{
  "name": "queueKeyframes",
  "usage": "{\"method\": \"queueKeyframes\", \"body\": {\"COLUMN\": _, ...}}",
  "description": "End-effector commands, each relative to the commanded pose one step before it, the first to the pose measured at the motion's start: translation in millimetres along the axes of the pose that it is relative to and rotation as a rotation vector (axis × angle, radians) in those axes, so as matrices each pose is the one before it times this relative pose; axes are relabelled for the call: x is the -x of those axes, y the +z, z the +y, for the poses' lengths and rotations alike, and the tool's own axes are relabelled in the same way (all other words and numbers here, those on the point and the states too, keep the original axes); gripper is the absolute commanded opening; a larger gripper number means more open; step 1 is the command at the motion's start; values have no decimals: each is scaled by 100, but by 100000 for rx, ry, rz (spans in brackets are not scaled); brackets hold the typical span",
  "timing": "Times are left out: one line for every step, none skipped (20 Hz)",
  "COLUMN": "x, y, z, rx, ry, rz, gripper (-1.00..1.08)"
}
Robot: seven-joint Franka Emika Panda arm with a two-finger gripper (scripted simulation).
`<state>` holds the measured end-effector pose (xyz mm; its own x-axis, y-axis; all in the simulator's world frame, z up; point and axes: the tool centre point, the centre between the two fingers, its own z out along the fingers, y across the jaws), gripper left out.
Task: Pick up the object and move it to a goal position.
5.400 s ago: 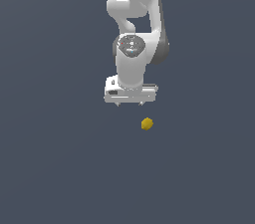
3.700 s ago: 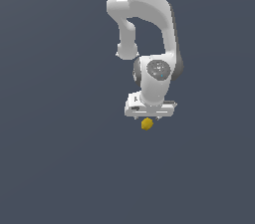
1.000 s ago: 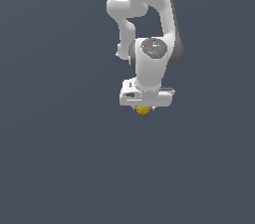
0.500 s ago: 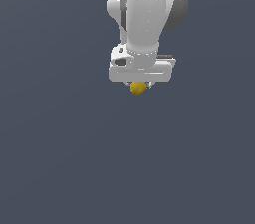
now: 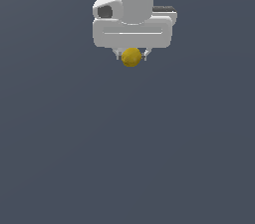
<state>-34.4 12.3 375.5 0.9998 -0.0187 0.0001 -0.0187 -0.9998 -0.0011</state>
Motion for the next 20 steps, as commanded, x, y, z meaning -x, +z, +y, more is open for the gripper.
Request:
{"method": "queueKeyframes", "body": {"x": 315, "y": -2678, "z": 637, "rx": -7, "ry": -24, "rz": -21, "gripper": -100}}
{"method": "queueKeyframes", "body": {"x": 81, "y": -929, "z": 225, "rx": 0, "ry": 0, "rz": 0, "gripper": -100}}
{"method": "queueKeyframes", "body": {"x": 72, "y": -868, "z": 211, "rx": 0, "ry": 0, "rz": 0, "gripper": -100}}
{"method": "queueKeyframes", "body": {"x": 62, "y": -809, "z": 197, "rx": 0, "ry": 0, "rz": 0, "gripper": -100}}
{"method": "queueKeyframes", "body": {"x": 55, "y": -754, "z": 164, "rx": 67, "ry": 16, "rz": 7, "gripper": -100}}
{"method": "queueKeyframes", "body": {"x": 44, "y": -694, "z": 169, "rx": 0, "ry": 0, "rz": 0, "gripper": -100}}
{"method": "queueKeyframes", "body": {"x": 37, "y": -639, "z": 156, "rx": 0, "ry": 0, "rz": 0, "gripper": -100}}
{"method": "queueKeyframes", "body": {"x": 31, "y": -585, "z": 143, "rx": 0, "ry": 0, "rz": 0, "gripper": -100}}
{"method": "queueKeyframes", "body": {"x": 25, "y": -530, "z": 130, "rx": 0, "ry": 0, "rz": 0, "gripper": -100}}
{"method": "queueKeyframes", "body": {"x": 19, "y": -475, "z": 117, "rx": 0, "ry": 0, "rz": 0, "gripper": -100}}
{"method": "queueKeyframes", "body": {"x": 13, "y": -420, "z": 103, "rx": 0, "ry": 0, "rz": 0, "gripper": -100}}
{"method": "queueKeyframes", "body": {"x": 8, "y": -366, "z": 90, "rx": 0, "ry": 0, "rz": 0, "gripper": -100}}
{"method": "queueKeyframes", "body": {"x": 2, "y": -314, "z": 77, "rx": 0, "ry": 0, "rz": 0, "gripper": -100}}
{"method": "queueKeyframes", "body": {"x": -2, "y": -263, "z": 65, "rx": 0, "ry": 0, "rz": 0, "gripper": -100}}
{"method": "queueKeyframes", "body": {"x": -6, "y": -213, "z": 53, "rx": 0, "ry": 0, "rz": 0, "gripper": -100}}
{"method": "queueKeyframes", "body": {"x": -6, "y": -170, "z": 9, "rx": 45, "ry": -19, "rz": 4, "gripper": -100}}
{"method": "queueKeyframes", "body": {"x": -8, "y": -124, "z": 31, "rx": 0, "ry": 0, "rz": 0, "gripper": -100}}
{"method": "queueKeyframes", "body": {"x": -7, "y": -85, "z": 21, "rx": 0, "ry": 0, "rz": 0, "gripper": -100}}
{"method": "queueKeyframes", "body": {"x": -5, "y": -48, "z": 12, "rx": 0, "ry": 0, "rz": 0, "gripper": -100}}
{"method": "queueKeyframes", "body": {"x": -2, "y": -16, "z": 4, "rx": 0, "ry": 0, "rz": 0, "gripper": -100}}
